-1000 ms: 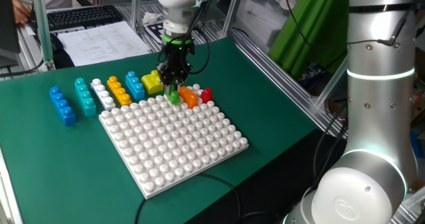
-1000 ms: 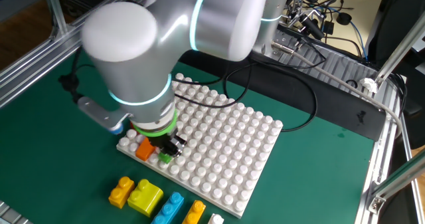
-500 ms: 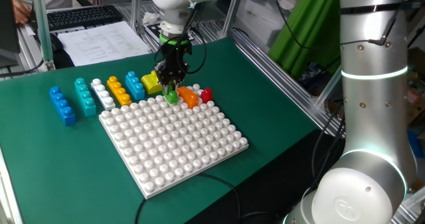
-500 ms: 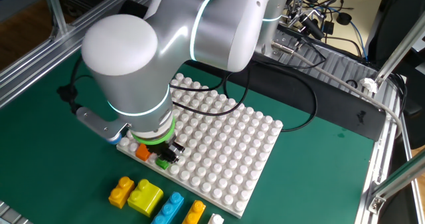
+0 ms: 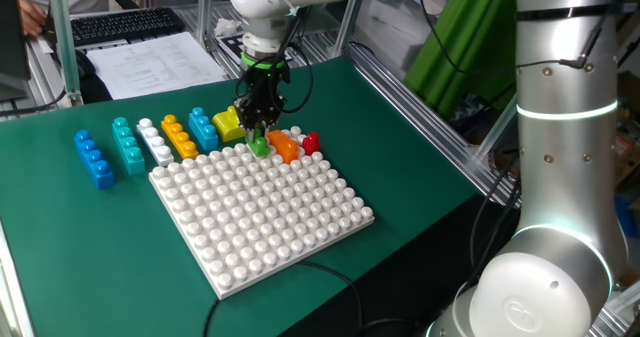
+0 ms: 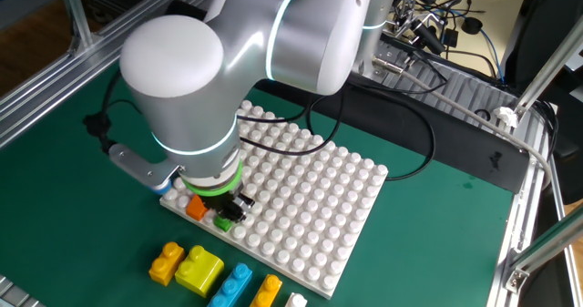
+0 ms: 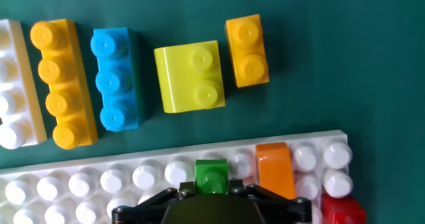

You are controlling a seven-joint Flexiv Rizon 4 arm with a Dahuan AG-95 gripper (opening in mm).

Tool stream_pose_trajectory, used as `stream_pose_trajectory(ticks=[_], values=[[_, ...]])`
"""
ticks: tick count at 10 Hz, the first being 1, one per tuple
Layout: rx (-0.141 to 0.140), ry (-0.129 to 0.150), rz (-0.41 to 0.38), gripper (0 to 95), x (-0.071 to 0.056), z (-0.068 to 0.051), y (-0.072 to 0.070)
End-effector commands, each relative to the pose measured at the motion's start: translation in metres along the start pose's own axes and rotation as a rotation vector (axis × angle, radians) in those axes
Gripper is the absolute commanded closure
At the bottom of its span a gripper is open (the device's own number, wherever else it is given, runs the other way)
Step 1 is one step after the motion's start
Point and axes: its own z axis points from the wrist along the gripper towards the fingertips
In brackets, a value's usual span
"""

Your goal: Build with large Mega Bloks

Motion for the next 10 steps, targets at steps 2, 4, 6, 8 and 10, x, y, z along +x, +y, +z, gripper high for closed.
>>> stream_pose_trajectory(ticks=[2,4,6,8,10], values=[[0.004,0.001,-0.005,95.0,-0.001,0.003,0.002],[0.012,-0.001,-0.015,95.0,-0.002,0.005,0.002],[0.019,-0.003,-0.027,95.0,-0.003,0.008,0.002],[0.019,-0.014,-0.022,95.0,-0.001,0.015,0.003],[0.033,-0.018,-0.029,95.0,0.000,0.018,0.003]])
